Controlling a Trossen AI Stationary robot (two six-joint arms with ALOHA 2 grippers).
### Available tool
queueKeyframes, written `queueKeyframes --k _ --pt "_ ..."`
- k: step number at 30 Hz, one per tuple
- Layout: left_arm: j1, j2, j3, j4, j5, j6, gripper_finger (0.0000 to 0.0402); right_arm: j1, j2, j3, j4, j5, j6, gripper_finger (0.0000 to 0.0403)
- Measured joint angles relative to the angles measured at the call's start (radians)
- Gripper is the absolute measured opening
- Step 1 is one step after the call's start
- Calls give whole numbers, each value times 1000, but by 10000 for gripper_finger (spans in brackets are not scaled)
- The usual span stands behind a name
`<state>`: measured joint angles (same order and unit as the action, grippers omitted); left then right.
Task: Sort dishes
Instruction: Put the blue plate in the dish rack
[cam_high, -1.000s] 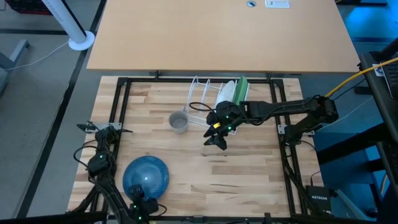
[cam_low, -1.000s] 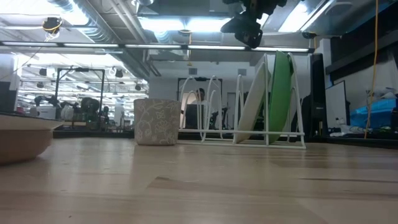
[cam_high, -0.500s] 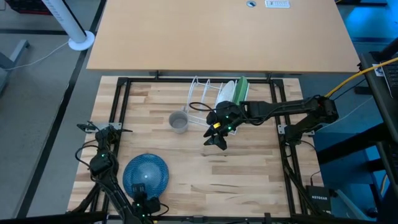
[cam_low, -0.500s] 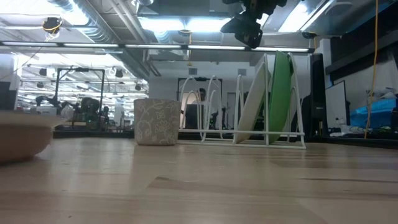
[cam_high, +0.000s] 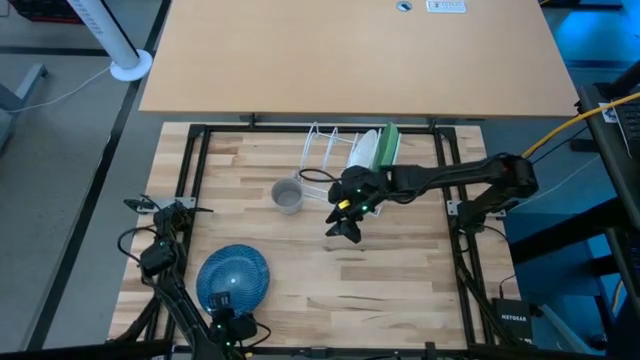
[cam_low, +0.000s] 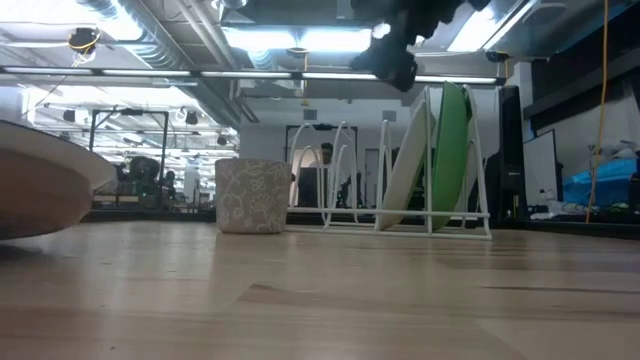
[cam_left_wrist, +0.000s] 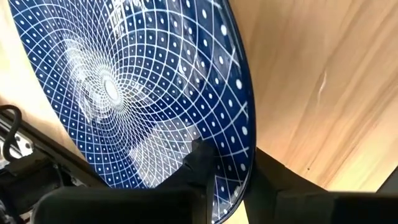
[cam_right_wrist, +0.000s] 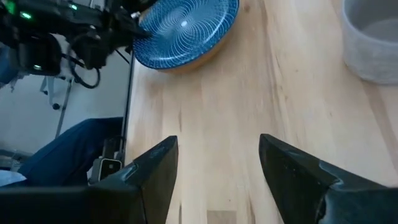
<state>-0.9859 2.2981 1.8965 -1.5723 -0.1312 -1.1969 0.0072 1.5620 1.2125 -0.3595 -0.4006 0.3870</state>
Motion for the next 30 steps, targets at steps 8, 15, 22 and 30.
queueKeyframes --k 8,15,22,30 --pt "0 -5 0 6 -6 0 43 16 103 0 0 -7 1 227" --pt "1 -6 23 1 -4 23 39 87 210 0 28 -3 -25 227" --pt "0 -6 88 12 -3 23 39 149 292 0 145 0 -78 227" --pt "8 -6 164 6 -8 18 31 221 341 0 313 102 -163 227"
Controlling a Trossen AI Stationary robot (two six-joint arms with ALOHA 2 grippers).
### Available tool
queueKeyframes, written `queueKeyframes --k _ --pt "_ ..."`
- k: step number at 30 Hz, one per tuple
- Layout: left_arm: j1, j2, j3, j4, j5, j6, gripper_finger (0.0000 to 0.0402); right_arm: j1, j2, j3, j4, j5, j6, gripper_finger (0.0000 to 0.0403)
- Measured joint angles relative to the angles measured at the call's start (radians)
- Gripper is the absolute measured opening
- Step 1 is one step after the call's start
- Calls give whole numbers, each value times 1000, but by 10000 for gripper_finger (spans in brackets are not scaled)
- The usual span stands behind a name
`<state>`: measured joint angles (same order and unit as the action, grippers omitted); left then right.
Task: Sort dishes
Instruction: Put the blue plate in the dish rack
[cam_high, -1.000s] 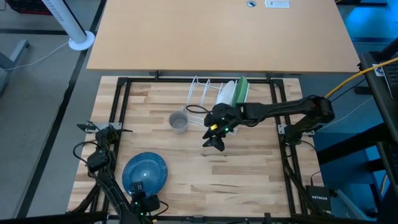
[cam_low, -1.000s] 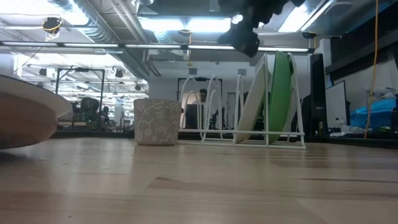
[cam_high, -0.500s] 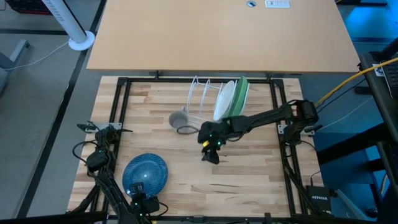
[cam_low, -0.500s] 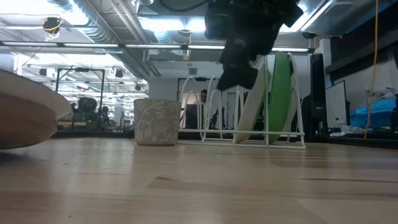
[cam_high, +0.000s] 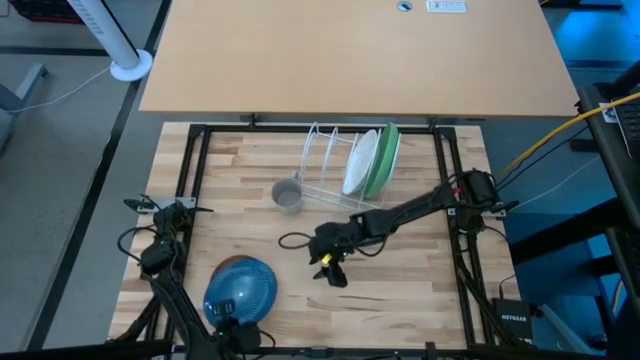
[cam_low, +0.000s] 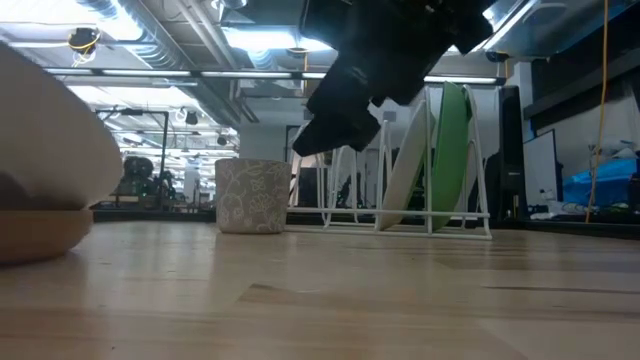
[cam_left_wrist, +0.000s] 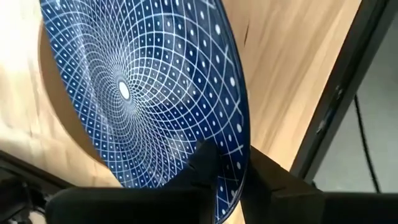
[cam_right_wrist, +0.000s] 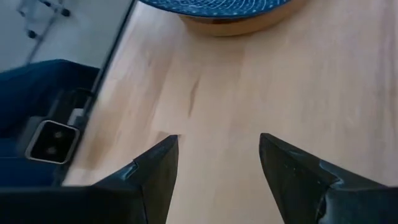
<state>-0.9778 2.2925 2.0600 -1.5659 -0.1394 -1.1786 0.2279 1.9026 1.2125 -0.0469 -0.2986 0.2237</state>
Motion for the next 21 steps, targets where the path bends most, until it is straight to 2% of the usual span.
queueKeyframes --k 10,16,21 --pt "40 0 87 2 5 3 30 44 0 0 12 100 -85 227" --pt "62 0 153 11 5 29 30 91 0 0 185 160 -182 227" --pt "74 0 207 7 5 31 30 133 -2 0 295 161 -262 227"
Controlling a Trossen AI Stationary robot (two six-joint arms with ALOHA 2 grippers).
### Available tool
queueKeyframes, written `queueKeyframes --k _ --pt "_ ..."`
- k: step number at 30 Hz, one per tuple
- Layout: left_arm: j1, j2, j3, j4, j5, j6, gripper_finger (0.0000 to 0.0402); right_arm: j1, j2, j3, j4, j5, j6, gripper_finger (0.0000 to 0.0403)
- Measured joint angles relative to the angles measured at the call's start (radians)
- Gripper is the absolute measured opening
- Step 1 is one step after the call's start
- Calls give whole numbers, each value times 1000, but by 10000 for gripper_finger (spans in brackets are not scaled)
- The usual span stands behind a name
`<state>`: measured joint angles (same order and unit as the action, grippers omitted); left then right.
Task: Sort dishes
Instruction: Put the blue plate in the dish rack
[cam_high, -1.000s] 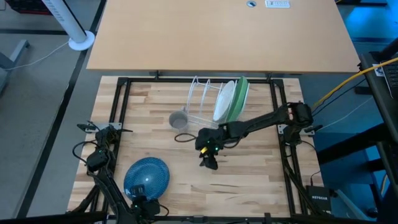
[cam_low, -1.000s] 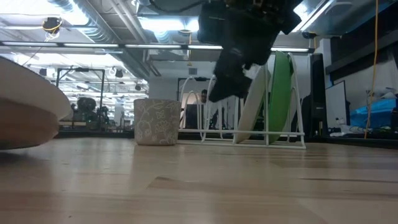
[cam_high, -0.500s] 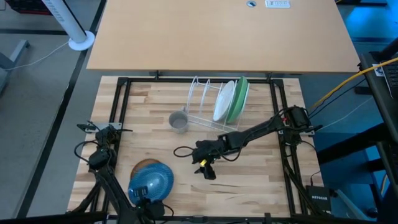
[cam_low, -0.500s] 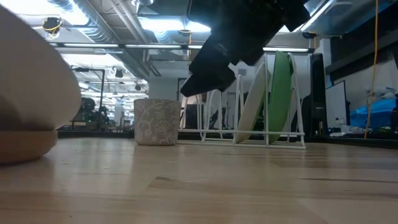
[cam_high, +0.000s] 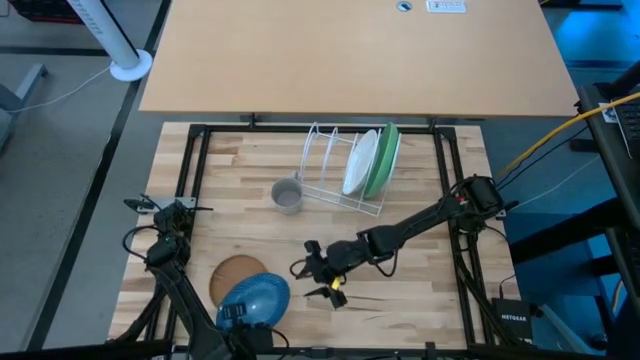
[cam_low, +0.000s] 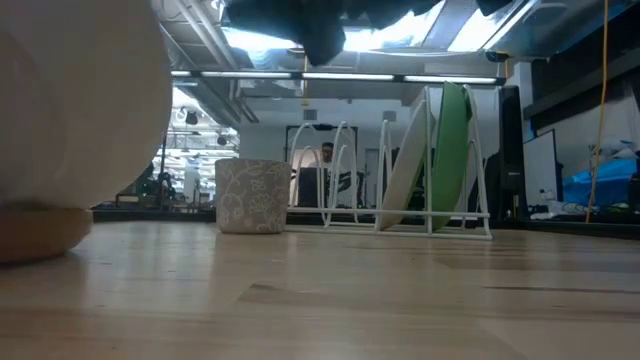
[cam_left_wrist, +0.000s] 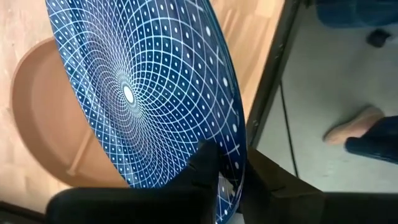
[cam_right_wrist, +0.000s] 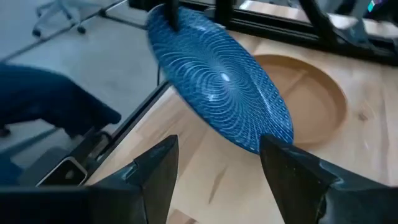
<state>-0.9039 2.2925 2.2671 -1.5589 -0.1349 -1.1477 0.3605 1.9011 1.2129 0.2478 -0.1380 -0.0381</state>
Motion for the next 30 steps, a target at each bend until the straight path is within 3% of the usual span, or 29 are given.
queueKeyframes --k 12,30 --pt "46 0 66 -5 -1 31 30 26 0 0 42 38 -78 227" --pt "100 0 71 -12 -11 112 30 37 67 0 101 -88 -99 227"
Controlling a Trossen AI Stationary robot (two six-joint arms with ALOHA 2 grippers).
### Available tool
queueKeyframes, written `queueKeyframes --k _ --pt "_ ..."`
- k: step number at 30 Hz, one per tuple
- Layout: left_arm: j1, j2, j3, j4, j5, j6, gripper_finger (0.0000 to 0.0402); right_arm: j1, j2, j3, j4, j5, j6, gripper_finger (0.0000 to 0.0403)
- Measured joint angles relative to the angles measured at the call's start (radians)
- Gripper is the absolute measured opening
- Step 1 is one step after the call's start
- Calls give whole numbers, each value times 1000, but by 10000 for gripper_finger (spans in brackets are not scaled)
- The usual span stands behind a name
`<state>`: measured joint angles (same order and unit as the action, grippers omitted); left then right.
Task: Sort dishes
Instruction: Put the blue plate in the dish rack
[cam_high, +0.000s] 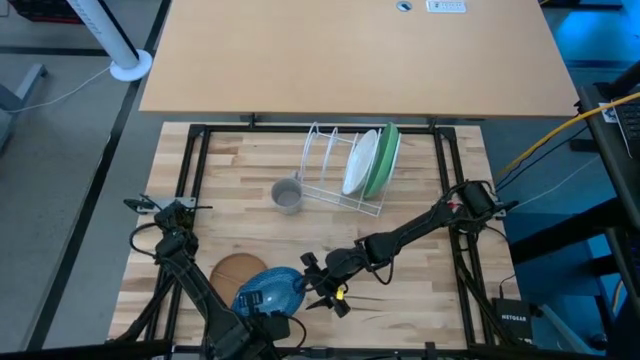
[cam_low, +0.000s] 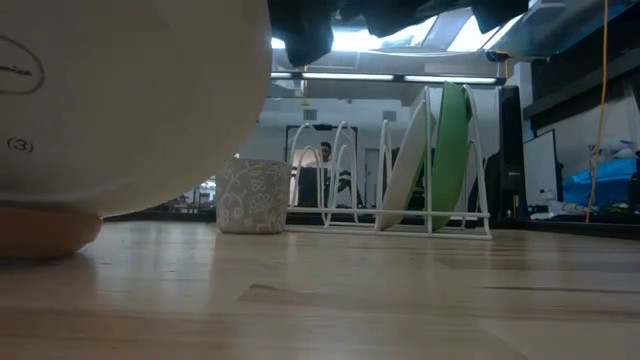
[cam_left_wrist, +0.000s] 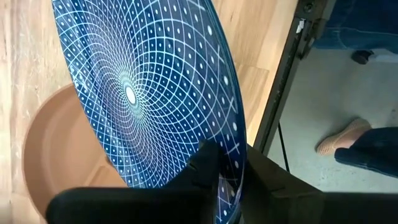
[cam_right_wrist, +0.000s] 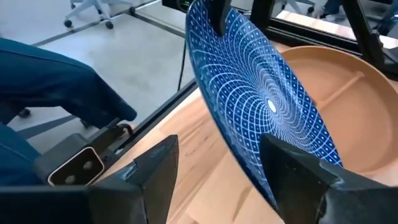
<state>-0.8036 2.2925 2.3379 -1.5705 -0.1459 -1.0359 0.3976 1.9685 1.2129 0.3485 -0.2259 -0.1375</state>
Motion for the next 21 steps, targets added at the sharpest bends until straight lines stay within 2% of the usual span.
queueKeyframes --k 6,9,13,21 --pt "0 0 0 -3 -1 0 25 9 6 0 3 60 -1 227" --pt "0 0 0 -1 0 -3 28 9 7 0 3 75 -1 214" --pt "0 0 0 -3 0 -3 24 8 7 3 6 85 -1 170" --pt "0 0 0 -3 8 1 30 10 9 3 71 68 -15 57"
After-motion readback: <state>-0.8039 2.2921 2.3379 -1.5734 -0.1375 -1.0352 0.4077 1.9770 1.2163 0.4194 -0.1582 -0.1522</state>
